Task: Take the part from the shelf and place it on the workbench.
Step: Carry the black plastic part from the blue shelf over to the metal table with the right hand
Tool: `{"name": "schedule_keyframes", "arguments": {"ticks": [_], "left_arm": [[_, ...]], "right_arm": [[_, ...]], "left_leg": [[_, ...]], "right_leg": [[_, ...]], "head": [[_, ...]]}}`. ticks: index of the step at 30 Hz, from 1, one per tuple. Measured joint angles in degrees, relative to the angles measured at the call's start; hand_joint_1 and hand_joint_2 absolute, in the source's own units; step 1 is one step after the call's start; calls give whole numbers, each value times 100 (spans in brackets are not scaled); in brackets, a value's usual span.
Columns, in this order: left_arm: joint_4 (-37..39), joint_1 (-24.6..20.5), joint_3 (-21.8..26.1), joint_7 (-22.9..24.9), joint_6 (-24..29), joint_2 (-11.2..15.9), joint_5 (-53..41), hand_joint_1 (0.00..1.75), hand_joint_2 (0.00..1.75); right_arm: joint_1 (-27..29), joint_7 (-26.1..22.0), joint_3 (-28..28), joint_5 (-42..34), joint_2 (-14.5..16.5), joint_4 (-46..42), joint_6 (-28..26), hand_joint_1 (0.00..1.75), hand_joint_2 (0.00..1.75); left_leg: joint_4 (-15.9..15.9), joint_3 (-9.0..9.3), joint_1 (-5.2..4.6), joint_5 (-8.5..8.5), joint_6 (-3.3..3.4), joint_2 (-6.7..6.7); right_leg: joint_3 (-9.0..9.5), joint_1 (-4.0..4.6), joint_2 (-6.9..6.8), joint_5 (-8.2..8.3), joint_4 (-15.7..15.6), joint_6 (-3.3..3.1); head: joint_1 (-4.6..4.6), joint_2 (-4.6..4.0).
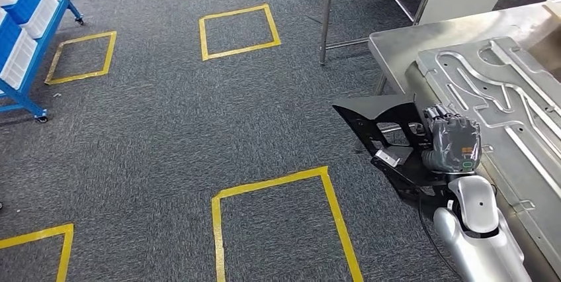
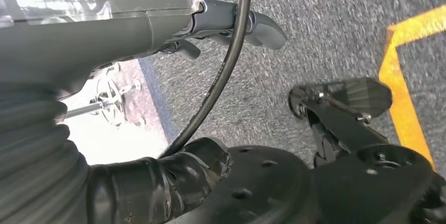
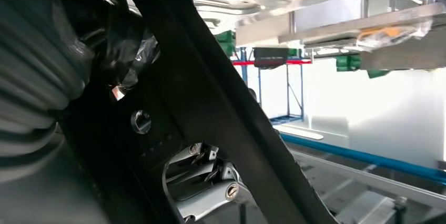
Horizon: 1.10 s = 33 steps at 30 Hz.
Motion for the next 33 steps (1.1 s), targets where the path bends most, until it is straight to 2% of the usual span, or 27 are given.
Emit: {"name": "schedule_keyframes", "arguments": {"ticks": [2, 3, 4, 5, 6, 8, 9, 10, 11, 13, 15, 16, 18, 19, 20, 21, 23, 25, 27, 29, 30, 31, 33], "left_arm": [[0, 6, 0, -3, -1, -11, -1, 0, 175], [0, 8, -1, -4, -2, -18, -3, 0, 175], [0, 10, -1, -4, -2, -24, -5, 0, 175], [0, 16, -2, -3, -2, -30, -6, 0, 175], [0, 22, -2, -3, -2, -34, -7, 0, 175], [0, 37, -2, 1, -1, -37, -7, 0, 175], [0, 41, -2, 3, 1, -36, -6, 0, 175], [0, 44, -1, 6, 4, -36, -3, 0, 175], [0, 46, -1, 6, 8, -35, 1, 0, 175], [0, 42, 0, 7, 13, -32, 11, 0, 175], [0, 43, 0, 4, 13, -31, 16, 0, 175], [0, 50, 0, 2, 11, -33, 19, 0, 175], [0, 70, 0, -7, 7, -38, 22, 0, 175], [0, 78, 0, -11, 4, -41, 25, 0, 175], [0, 78, 0, -17, 2, -44, 26, 0, 175], [0, 74, 0, -22, 1, -51, 28, 0, 175], [0, 62, 0, -29, -2, -71, 28, 0, 175], [0, 54, 0, -31, -2, -85, 28, 0, 175], [0, 49, 0, -31, -1, -87, 28, 0, 175], [0, 45, 0, -31, 1, -89, 28, 0, 175], [0, 45, 1, -31, 0, -90, 28, 0, 175], [0, 45, 1, -31, 0, -92, 28, 0, 175], [0, 47, 2, -31, 0, -94, 28, 0, 175]], "right_arm": [[-3, 1, 7, -13, 12, -5, 0, 175, 175], [-3, 1, 11, -20, 22, -6, 1, 175, 175], [-2, 1, 18, -26, 31, -5, 2, 175, 175], [-3, 1, 26, -28, 40, -4, 7, 175, 175], [-8, 5, 35, -17, 49, -3, 12, 175, 175], [-20, 50, 56, 98, 61, -3, 18, 175, 175], [-24, 91, 64, 198, 65, 1, 16, 175, 175], [-23, 132, 73, 300, 67, 8, 14, 175, 175], [-21, 164, 79, 385, 67, 22, 14, 175, 175], [-18, 189, 86, 471, 66, 51, 15, 175, 175], [-29, 197, 89, 502, 57, 75, 16, 175, 175], [-42, 200, 92, 509, 51, 86, 17, 175, 175], [-65, 209, 97, 514, 38, 109, 19, 175, 175], [-70, 211, 98, 514, 33, 119, 20, 175, 175], [-70, 213, 99, 515, 28, 129, 20, 175, 175], [-72, 213, 99, 516, 25, 137, 20, 175, 175], [-95, 216, 101, 517, 15, 146, 20, 175, 175], [-134, 224, 103, 516, 7, 149, 20, 175, 175], [-155, 232, 107, 515, 2, 153, 22, 175, 175], [-159, 234, 108, 515, 0, 154, 24, 175, 175], [-163, 234, 108, 515, 0, 154, 24, 175, 175], [-167, 234, 109, 515, 0, 153, 24, 175, 175], [-174, 236, 112, 515, 0, 154, 25, 175, 175]], "left_leg": [[673, -303, 17, -410, 9, -215], [1072, -498, 13, -589, 29, -260], [1369, -653, 7, -675, 53, -279], [1468, -720, -2, -637, 79, -292], [1323, -675, -10, -475, 107, -307], [536, -355, -22, 6, 156, -394], [150, -189, -37, 188, 167, -452], [-111, -79, -57, 293, 170, -502], [-236, -33, -83, 332, 169, -536], [-344, -4, -120, 409, 190, -509], [-508, 40, -124, 525, 241, -440], [-575, 54, -116, 573, 268, -397], [-573, 25, -128, 597, 297, -329], [-549, 2, -131, 594, 302, -302], [-518, -20, -131, 587, 307, -282], [-483, -38, -130, 576, 310, -268], [-404, -65, -125, 539, 301, -251], [-320, -100, -141, 499, 262, -244], [-287, -126, -152, 490, 218, -239], [-264, -140, -148, 464, 169, -246], [-176, -178, -139, 386, 134, -258], [31, -269, -120, 238, 94, -272], [725, -574, -55, -152, 22, -290]], "right_leg": [[0, 30, 70, 26, -32, -51], [-2, 48, 108, 37, -46, -67], [-4, 63, 146, 44, -53, -78], [-6, 74, 175, 47, -55, -82], [-5, 78, 206, 49, -55, -85], [4, 63, 257, 56, -62, -83], [3, 50, 284, 67, -69, -68], [-3, 29, 302, 86, -83, -39], [-12, 5, 316, 111, -104, -1], [-18, -42, 342, 162, -161, 90], [-57, -35, 273, 65, -87, 116], [-131, -9, 219, -82, 98, 106], [-375, 43, 149, -455, 734, 94], [-480, 61, 145, -574, 1029, 102], [-508, 72, 142, -596, 1169, 112], [-429, 78, 131, -514, 1092, 119], [-25, 85, 69, -234, 435, 110], [277, 123, 7, -97, -113, 56], [312, 163, 11, -91, -214, -10], [322, 136, 31, -56, -254, -71], [328, 119, 32, -33, -281, -104], [330, 102, 32, -12, -305, -133], [311, 104, 28, 10, -315, -160]], "head": [[0, 0], [0, 0], [1, 0], [1, 0], [1, 0], [1, 0], [1, 0], [1, 0], [1, 0], [1, 0], [5, 0], [9, 0], [13, 0], [13, 0], [13, 0], [14, 0], [14, 0], [13, 0], [12, 0], [11, 0], [10, 0], [9, 0], [8, 0]]}}
